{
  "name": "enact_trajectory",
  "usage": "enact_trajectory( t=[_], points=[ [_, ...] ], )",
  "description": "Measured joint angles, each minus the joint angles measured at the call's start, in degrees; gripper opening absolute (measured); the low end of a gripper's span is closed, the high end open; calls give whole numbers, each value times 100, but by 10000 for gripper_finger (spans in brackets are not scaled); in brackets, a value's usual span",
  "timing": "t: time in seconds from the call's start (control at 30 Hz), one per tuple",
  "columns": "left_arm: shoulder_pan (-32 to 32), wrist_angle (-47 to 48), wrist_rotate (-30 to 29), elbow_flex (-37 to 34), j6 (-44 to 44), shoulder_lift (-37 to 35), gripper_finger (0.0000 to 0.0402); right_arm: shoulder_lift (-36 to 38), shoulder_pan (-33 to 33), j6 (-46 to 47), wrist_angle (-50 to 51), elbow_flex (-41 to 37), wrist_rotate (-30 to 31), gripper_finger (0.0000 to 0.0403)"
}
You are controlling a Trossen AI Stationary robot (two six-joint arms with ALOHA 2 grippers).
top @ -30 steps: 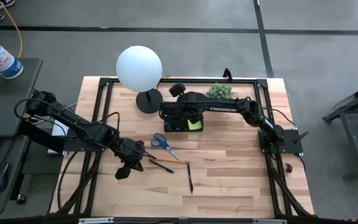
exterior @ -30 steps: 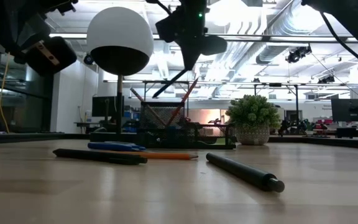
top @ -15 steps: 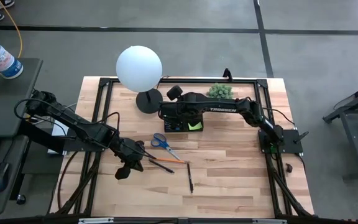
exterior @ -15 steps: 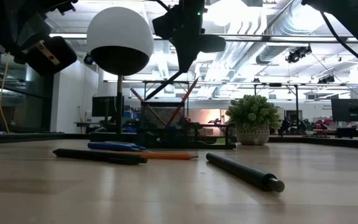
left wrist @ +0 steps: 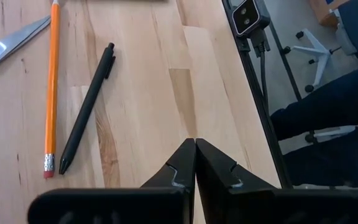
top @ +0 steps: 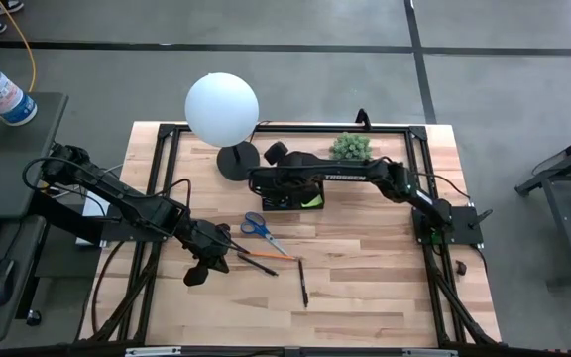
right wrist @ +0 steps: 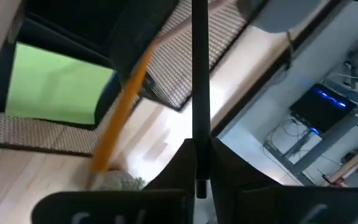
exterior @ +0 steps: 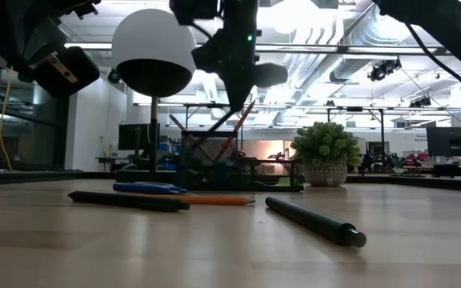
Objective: Pick and place office supplies into organizer
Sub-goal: Put the bottom center black pen into the desk organizer
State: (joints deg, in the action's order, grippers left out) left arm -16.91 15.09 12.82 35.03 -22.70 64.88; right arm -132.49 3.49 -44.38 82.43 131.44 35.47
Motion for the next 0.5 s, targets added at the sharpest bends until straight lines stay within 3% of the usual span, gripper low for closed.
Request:
enact_trajectory(
  t=[0.1,0.5],
  points=[
    [-1,0,0,0,0,0,1,-138,-15,32,-46,0,-57,16],
    [-1,2,-42,0,46,0,1,-188,-49,401,-221,2,251,111]
  ],
)
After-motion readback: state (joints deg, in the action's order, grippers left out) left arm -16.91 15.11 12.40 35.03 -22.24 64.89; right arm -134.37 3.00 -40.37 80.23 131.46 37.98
